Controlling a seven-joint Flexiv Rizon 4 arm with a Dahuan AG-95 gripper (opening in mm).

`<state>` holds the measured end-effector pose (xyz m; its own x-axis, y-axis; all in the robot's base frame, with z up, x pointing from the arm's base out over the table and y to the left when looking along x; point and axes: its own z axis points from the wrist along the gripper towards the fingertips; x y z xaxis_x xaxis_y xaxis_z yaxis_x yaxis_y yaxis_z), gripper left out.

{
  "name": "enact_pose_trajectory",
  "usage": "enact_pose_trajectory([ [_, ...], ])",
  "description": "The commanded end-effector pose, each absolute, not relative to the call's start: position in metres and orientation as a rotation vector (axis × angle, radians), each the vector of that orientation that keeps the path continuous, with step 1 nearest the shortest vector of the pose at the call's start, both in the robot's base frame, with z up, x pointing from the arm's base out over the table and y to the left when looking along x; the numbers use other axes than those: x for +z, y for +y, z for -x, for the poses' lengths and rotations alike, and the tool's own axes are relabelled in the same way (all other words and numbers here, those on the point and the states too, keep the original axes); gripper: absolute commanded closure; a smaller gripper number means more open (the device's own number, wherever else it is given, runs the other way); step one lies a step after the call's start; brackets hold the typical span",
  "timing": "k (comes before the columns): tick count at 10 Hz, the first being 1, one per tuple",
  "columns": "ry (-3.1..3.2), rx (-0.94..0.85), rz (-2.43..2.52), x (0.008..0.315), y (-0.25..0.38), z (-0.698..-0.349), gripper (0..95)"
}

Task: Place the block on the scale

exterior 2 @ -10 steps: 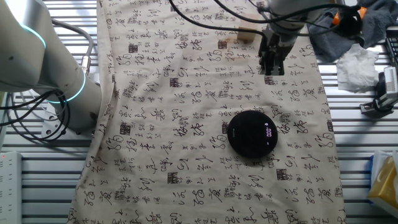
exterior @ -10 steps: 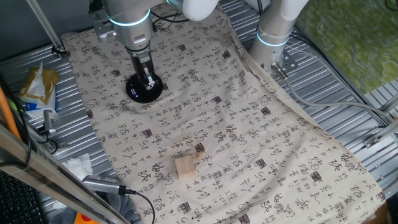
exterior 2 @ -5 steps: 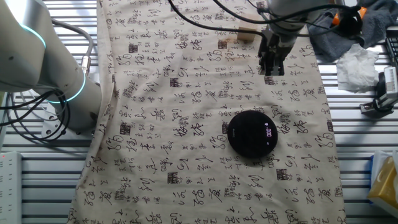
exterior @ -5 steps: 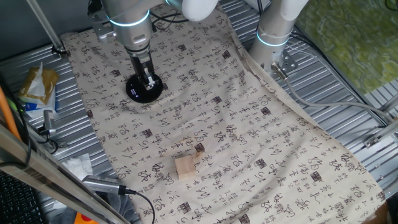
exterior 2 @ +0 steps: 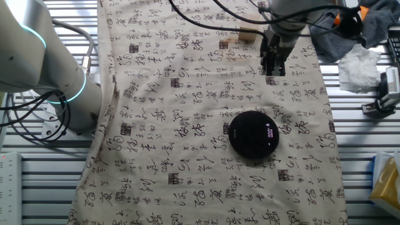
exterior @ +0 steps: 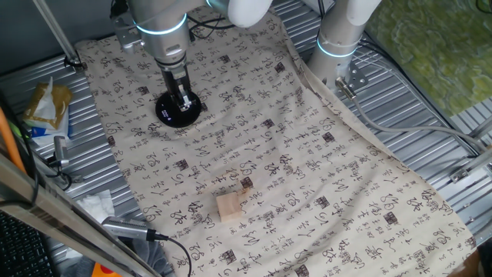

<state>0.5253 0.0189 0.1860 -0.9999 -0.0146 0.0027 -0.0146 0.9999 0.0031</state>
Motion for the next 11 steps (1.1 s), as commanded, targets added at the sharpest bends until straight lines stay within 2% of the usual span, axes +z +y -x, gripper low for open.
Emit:
enact_pose_trajectory([
  [1, -3.146, -0.012, -0.029, 0.1881, 0.0195, -0.5247, 95.0],
  [9, -3.186, -0.049, 0.047, 0.1892, 0.0198, -0.5245, 95.0],
  [10, -3.19, -0.06, 0.047, 0.1898, 0.0206, -0.5252, 76.0],
  [11, -3.19, -0.062, 0.051, 0.1905, 0.0215, -0.5263, 76.0],
])
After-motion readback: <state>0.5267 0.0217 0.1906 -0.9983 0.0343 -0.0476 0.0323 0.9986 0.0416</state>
